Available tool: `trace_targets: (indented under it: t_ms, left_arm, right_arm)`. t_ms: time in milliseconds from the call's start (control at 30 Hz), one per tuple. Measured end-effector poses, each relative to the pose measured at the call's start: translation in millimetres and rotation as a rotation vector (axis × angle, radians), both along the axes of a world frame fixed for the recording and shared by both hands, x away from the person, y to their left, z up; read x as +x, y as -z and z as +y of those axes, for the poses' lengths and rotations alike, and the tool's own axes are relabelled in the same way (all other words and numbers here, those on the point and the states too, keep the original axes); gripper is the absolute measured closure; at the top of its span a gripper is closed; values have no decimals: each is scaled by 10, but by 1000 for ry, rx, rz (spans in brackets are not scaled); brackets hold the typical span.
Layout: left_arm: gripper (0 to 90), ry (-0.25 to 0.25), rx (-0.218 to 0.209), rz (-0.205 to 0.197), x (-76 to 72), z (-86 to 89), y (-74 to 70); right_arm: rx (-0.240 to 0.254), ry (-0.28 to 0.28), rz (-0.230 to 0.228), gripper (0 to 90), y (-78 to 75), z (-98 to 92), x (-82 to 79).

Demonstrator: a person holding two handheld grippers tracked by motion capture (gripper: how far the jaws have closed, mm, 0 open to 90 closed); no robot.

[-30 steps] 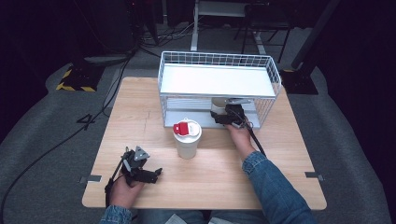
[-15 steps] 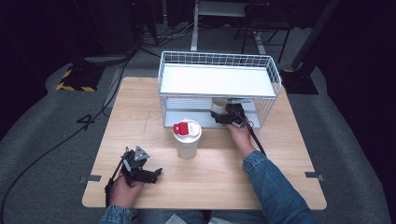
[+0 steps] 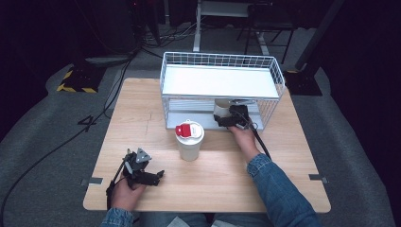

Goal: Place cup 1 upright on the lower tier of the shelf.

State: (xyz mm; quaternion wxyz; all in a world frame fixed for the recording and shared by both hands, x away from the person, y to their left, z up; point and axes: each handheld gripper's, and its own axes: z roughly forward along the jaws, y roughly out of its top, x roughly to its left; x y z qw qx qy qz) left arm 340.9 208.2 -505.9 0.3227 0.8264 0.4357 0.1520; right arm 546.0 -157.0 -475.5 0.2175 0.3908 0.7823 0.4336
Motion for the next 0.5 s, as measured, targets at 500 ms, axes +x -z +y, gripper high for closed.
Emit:
trace_targets:
  t_ms: [500]
  left_arm:
    - [6, 0, 3, -1, 13, -6, -2]
  right_arm:
    - [8, -27, -15, 13, -175, -225, -272]
